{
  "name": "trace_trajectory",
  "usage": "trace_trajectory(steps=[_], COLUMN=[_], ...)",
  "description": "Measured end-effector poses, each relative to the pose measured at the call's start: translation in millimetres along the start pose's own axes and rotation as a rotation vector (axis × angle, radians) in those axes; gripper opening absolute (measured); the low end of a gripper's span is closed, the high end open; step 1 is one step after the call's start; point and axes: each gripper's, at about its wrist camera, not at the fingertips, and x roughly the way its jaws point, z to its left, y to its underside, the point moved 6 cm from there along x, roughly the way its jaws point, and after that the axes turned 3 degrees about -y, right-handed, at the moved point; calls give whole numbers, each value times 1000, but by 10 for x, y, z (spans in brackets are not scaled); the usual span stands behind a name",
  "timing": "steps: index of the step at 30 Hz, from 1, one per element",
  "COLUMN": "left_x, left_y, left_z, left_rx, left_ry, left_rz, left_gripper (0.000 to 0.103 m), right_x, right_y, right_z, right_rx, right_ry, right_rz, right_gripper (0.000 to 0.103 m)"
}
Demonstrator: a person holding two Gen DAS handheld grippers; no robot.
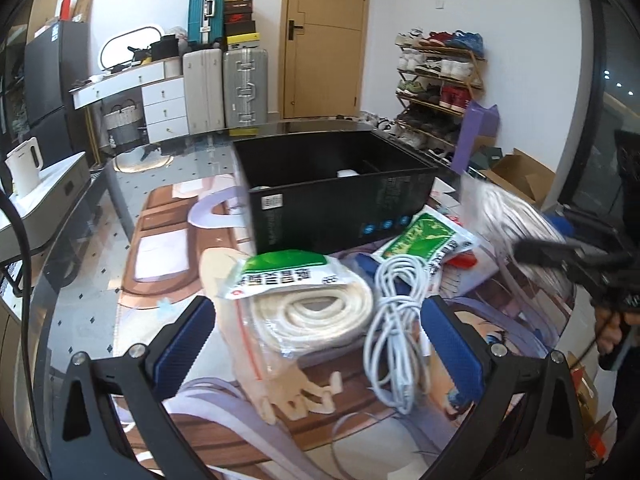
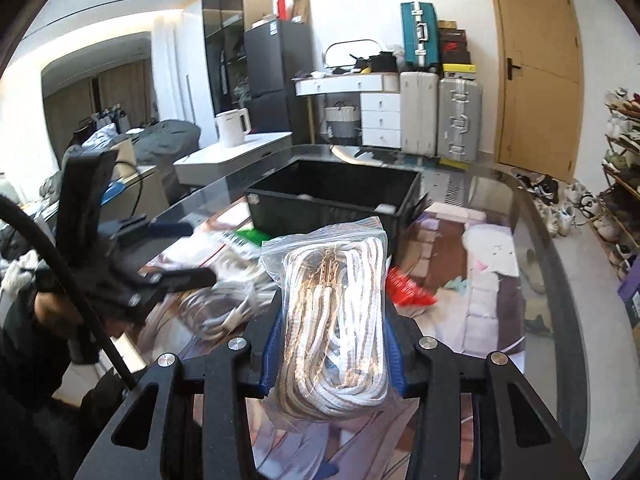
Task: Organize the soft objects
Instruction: 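Lift bagged rope with right tool while left tool grasps coiled white cable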
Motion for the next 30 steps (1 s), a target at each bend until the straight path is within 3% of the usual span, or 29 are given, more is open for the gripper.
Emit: trace_trajectory(steps=[9, 18, 30], left_x=[-70, 24, 153], left_y=[-16, 63, 157], left_z=[-226, -524, -641], left_rx=[32, 107, 84], left_ry=[82, 140, 220], left_rz=[-5, 31, 123], left_gripper=[101, 67, 60], right_x=[0, -35, 4], right_y=[0, 30, 59], right_z=[-73, -112, -41], right_rx=[33, 69, 66], right_ry=[-5, -24, -49], right_rz=[-26, -35, -24], right_gripper=[43, 43, 43])
